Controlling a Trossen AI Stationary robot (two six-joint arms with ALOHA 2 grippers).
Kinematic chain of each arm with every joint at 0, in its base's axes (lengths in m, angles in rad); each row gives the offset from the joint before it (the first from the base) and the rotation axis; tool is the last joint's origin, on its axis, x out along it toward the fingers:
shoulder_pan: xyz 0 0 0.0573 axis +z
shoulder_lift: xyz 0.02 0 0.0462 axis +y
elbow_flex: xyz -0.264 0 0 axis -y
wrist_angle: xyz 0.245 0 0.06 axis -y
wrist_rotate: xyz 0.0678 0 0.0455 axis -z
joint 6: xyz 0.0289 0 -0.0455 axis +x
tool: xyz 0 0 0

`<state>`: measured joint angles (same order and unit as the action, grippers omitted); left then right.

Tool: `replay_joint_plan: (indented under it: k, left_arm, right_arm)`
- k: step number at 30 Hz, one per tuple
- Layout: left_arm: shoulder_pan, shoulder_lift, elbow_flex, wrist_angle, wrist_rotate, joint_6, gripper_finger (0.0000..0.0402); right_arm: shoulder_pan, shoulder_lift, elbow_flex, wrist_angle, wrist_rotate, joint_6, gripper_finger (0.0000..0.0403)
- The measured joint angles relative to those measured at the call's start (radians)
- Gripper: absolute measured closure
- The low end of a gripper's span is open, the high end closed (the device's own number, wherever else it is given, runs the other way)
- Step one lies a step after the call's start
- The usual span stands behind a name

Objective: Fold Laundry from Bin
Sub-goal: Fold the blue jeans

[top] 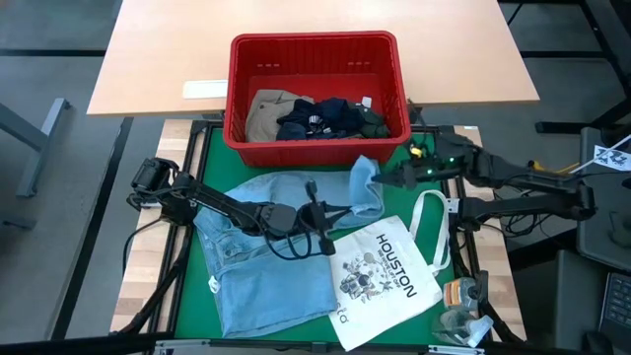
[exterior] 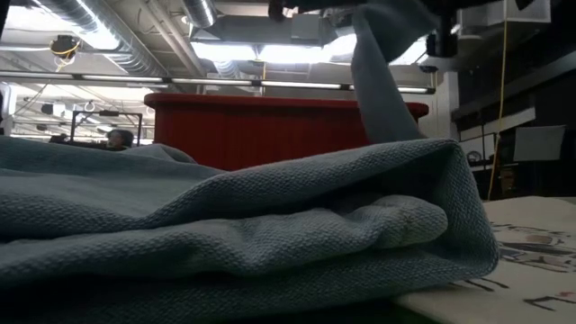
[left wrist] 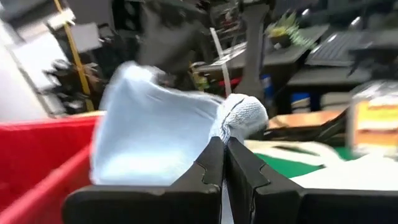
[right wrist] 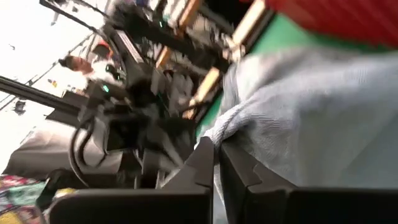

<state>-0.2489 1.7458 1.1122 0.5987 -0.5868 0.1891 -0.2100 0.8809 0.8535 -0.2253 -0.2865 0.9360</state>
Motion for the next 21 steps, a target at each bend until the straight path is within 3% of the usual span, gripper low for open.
replay_joint_plan:
  k: [7,13,21]
  left_arm:
    - [-0.011,0.000,0.000,0.045,-0.028,-0.099,0.0401]
    - [-0.026,0.000,0.002,0.063,-0.055,-0.235,0.0401]
    - [-0.046,0.000,0.002,-0.180,-0.117,-0.586,0.0401]
  right_arm:
    - [0.000,0.064,0.049,0.080,0.032,-0.084,0.0398]
    - [0.000,0.141,0.050,0.206,-0.022,-0.128,0.0397]
    - [0.000,0.283,0.050,0.205,-0.021,-0.186,0.0395]
